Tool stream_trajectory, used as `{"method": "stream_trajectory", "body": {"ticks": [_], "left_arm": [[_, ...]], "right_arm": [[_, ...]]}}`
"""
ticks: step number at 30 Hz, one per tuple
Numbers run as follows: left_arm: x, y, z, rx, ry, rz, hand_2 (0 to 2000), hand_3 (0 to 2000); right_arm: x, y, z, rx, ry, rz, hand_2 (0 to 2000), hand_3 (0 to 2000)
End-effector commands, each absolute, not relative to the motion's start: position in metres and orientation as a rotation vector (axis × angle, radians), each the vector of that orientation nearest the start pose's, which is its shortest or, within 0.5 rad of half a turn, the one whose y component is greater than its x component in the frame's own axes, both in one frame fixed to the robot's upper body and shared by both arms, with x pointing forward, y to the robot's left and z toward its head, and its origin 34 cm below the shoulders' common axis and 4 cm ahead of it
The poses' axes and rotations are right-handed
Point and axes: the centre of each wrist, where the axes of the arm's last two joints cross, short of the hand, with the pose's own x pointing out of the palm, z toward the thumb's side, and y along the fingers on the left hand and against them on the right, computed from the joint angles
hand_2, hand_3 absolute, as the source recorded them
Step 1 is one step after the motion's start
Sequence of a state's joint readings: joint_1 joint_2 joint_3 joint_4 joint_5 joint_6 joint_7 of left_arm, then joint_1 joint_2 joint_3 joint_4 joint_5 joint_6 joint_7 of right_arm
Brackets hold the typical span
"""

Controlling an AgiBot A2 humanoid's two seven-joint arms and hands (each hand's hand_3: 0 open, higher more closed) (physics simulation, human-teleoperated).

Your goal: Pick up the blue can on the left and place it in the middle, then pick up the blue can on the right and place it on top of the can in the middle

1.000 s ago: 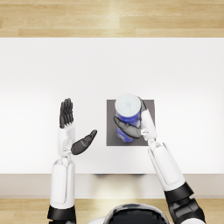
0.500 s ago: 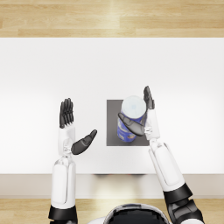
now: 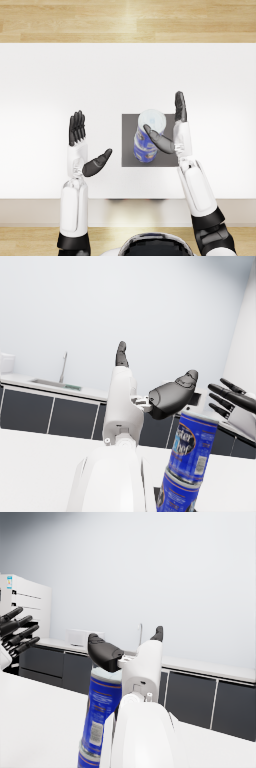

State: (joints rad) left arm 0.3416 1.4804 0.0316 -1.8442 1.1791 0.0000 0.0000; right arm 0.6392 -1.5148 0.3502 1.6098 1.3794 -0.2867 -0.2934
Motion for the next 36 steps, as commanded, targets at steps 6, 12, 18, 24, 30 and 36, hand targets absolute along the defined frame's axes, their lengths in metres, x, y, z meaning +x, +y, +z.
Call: {"method": "stream_trajectory", "body": {"ticks": [6,12,18,24,30,36], "left_arm": [[0.257,0.205,0.310,0.394,-0.844,-1.578,0,0],[0.265,0.223,0.320,0.412,-0.856,-1.512,0,0],[0.273,0.235,0.302,0.341,-0.809,-1.468,0,0],[0.272,0.234,0.297,0.326,-0.799,-1.471,0,0],[0.273,0.234,0.295,0.321,-0.796,-1.468,0,0],[0.273,0.234,0.295,0.320,-0.795,-1.468,0,0]], "right_arm": [[0.284,-0.143,0.336,-0.223,-0.548,1.541,0,0],[0.278,-0.177,0.341,-0.440,-0.703,1.531,0,0],[0.280,-0.199,0.333,-0.512,-0.754,1.494,0,0],[0.283,-0.196,0.320,-0.490,-0.727,1.518,0,0],[0.284,-0.196,0.317,-0.480,-0.718,1.518,0,0],[0.284,-0.196,0.316,-0.479,-0.717,1.518,0,0]]}}
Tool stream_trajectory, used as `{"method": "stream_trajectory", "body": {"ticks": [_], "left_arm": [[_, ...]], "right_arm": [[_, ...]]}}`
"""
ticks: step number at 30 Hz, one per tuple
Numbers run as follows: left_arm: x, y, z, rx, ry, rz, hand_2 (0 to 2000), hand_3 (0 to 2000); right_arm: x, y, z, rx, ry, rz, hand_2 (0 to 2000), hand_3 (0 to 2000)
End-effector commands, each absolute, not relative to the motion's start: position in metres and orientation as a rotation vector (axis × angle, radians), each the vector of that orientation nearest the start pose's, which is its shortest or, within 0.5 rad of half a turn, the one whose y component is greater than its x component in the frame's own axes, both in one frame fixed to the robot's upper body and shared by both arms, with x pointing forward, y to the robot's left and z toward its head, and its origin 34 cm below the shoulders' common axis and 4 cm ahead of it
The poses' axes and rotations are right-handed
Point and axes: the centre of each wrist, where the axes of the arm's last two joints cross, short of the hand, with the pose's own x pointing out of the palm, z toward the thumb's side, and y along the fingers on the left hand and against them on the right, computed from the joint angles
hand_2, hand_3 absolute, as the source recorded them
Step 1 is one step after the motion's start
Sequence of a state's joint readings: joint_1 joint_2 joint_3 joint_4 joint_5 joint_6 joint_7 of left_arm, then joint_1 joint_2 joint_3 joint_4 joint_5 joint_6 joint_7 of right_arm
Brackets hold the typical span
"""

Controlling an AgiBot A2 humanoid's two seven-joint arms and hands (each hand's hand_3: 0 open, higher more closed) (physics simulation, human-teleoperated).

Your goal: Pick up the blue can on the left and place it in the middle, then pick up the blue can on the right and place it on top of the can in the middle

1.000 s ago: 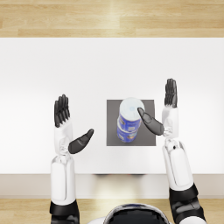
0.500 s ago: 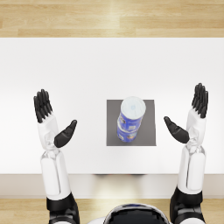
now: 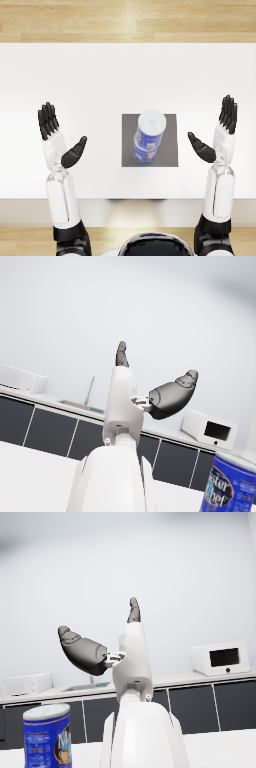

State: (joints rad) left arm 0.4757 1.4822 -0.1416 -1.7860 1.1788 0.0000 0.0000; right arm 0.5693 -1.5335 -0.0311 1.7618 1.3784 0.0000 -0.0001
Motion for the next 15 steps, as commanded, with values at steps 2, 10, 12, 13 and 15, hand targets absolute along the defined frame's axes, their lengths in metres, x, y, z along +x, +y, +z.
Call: {"method": "stream_trajectory", "body": {"ticks": [2,10,12,13,15], "left_arm": [[0.2727,0.2344,0.2949,0.320,-0.795,-1.468,0,0],[0.2727,0.2344,0.2949,0.320,-0.795,-1.468,0,0],[0.2727,0.2344,0.2949,0.320,-0.795,-1.468,0,0],[0.2727,0.2344,0.2949,0.320,-0.795,-1.468,0,0],[0.2727,0.2344,0.2949,0.320,-0.795,-1.468,0,0]], "right_arm": [[0.2844,-0.1965,0.3165,-0.479,-0.717,1.518,0,0],[0.2844,-0.1965,0.3164,-0.479,-0.717,1.518,0,0],[0.2844,-0.1965,0.3164,-0.479,-0.717,1.518,0,0],[0.2844,-0.1965,0.3164,-0.479,-0.717,1.518,0,0],[0.2844,-0.1965,0.3164,-0.479,-0.717,1.518,0,0]]}}
